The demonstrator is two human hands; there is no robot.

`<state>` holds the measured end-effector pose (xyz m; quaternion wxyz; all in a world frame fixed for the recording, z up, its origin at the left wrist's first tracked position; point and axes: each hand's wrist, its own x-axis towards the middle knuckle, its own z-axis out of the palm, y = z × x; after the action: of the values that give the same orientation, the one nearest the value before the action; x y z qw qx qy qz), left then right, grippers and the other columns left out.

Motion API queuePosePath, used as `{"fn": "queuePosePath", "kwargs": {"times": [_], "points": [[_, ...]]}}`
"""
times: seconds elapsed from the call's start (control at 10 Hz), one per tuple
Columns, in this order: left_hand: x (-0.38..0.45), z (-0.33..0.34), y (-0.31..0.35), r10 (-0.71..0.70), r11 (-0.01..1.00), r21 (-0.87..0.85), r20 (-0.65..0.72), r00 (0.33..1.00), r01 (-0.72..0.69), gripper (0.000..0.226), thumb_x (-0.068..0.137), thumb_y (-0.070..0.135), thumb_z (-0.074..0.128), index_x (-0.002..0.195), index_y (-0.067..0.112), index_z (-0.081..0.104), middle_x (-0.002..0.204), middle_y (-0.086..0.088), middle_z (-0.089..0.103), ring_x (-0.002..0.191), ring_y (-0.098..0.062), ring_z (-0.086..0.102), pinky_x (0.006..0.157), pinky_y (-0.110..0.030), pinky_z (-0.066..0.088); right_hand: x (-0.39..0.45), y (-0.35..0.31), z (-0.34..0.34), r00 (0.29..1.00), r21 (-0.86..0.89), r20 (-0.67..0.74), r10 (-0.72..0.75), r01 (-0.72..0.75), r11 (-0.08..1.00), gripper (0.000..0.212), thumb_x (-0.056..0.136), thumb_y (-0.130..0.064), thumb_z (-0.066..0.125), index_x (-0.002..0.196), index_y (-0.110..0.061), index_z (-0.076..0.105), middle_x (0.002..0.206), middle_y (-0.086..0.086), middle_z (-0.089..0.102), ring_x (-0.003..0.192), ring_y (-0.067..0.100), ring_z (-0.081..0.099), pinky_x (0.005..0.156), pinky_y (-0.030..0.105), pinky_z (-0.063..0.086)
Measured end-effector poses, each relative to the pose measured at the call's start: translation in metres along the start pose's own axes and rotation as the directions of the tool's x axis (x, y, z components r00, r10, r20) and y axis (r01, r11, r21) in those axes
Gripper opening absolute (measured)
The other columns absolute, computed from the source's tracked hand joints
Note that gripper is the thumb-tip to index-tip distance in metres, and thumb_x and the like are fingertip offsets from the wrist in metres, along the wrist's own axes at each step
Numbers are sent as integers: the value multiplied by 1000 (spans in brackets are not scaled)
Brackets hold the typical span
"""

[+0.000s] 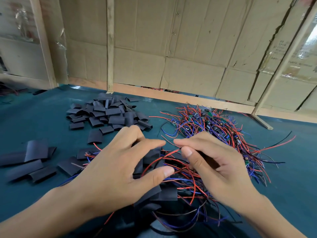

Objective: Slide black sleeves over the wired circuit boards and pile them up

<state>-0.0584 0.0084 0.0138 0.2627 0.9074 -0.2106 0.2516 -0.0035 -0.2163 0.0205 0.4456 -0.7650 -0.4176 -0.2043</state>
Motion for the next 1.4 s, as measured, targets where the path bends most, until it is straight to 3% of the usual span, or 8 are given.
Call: {"fn": "queuePosePath", "kwargs": {"times": [0.4,0.6,0.7,0.9,1.0,1.1,1.2,1.4], "points": [[8,-12,-1,124,980,161,-11,992,-120,32,104,44,39,88,23,57,92,7,38,86,-21,40,76,-30,37,-4,8,-8,995,14,-19,103,-102,995,17,93,-17,63,108,-23,70,89,-6,67,75,16,63,67,26,48],[4,-3,4,157,976,141,52,986,-163,34,105,41,39,84,21,56,91,6,36,83,-16,37,71,-33,38,-2,-1,2,950,-464,168,-265,313,829,36,101,-37,57,124,-13,69,86,-4,65,76,16,58,75,31,50],[6,-7,4,147,982,111,78,986,-155,33,104,46,39,92,23,60,93,8,38,86,-12,41,76,-22,36,-3,-3,6,960,-275,158,-230,266,924,24,101,-21,59,120,-11,71,85,-7,59,74,1,49,74,13,42],[-2,-29,26,-85,979,-163,228,970,124,36,94,53,57,114,23,53,97,5,50,99,-4,48,67,-13,29,-3,-8,4,996,-127,-24,-85,81,989,13,97,-19,62,99,-15,74,80,-21,59,68,0,59,66,10,41],[10,-29,34,-225,900,-312,267,937,305,16,99,4,51,84,-3,54,70,-9,31,90,-28,37,59,-33,21,-5,-17,8,993,-85,-38,-114,111,990,16,99,-22,61,102,-14,74,80,-18,58,64,2,59,64,10,40],[21,2,12,-199,854,-478,62,978,204,43,62,32,85,95,20,60,82,-3,41,77,-14,50,62,-17,38,-7,-21,13,981,-108,-128,-144,130,986,16,97,-16,63,106,-10,74,82,-18,58,67,-1,56,67,8,38],[33,7,7,-401,741,-604,-47,915,294,37,29,19,68,65,11,65,62,-3,46,52,-13,42,50,-15,34,-7,-17,13,965,-107,-236,-119,96,990,12,97,-14,63,104,-13,73,85,-23,60,68,-3,57,67,7,39],[2,-4,0,-5,943,-331,54,999,23,14,96,47,54,107,39,49,91,25,52,74,1,55,66,-8,40,-6,-14,9,957,-109,-275,-90,63,992,13,97,-19,61,103,-16,72,81,-16,64,65,5,58,64,13,41]]}}
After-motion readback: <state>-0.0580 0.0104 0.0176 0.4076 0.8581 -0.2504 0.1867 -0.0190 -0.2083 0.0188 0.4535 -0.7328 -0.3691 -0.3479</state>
